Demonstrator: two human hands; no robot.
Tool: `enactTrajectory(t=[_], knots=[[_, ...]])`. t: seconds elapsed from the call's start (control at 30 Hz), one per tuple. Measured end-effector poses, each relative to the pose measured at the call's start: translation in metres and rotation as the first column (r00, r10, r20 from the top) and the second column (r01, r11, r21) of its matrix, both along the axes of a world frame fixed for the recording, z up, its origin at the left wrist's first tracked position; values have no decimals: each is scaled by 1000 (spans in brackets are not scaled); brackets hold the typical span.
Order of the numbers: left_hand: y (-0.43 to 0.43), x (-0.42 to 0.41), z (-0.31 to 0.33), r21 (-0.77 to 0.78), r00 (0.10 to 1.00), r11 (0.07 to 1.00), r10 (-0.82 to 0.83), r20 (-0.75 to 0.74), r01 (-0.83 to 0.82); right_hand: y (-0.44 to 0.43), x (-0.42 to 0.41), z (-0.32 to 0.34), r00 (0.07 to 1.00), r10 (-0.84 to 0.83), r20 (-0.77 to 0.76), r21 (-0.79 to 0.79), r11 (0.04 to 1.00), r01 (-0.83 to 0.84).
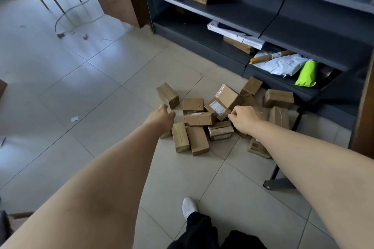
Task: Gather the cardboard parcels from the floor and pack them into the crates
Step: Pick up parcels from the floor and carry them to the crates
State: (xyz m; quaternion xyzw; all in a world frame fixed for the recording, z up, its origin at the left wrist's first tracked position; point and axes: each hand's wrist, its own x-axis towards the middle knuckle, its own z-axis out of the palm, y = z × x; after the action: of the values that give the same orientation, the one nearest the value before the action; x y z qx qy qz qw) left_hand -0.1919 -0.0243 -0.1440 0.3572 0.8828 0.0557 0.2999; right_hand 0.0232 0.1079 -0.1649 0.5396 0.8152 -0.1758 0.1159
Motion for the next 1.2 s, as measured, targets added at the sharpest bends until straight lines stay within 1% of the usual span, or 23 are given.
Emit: enactTrajectory(t=[0.13, 0.2, 0.33, 0.53, 0.77, 0.97, 1.2], knots=[[5, -14, -25, -39, 997, 999, 15, 72, -12, 8, -11, -25, 999, -32, 12, -49, 998, 33], [5, -17, -40, -80, 995, 997, 20, 100, -12, 11, -13, -37, 999, -47, 28, -106, 993, 49], [7, -21, -69, -155, 988, 987, 60, 146, -37, 20, -14, -60, 996, -59, 62, -148, 987, 67], [25, -18, -103, -222, 981, 972, 114, 155, -78, 51, -16, -99, 996, -24, 82, -204, 978, 40], [76, 3, -146, -250, 961, 953, 216, 172, -170, 125, -17, -157, 997, -25, 75, -288, 957, 45], [123, 30, -185, -319, 940, 925, 278, 200, -205, 192, -1, -203, 994, -38, 106, -397, 915, 77], [175, 43, -228, -285, 906, 925, 329, 266, -252, 229, -3, -250, 993, -65, 101, -509, 854, 108]])
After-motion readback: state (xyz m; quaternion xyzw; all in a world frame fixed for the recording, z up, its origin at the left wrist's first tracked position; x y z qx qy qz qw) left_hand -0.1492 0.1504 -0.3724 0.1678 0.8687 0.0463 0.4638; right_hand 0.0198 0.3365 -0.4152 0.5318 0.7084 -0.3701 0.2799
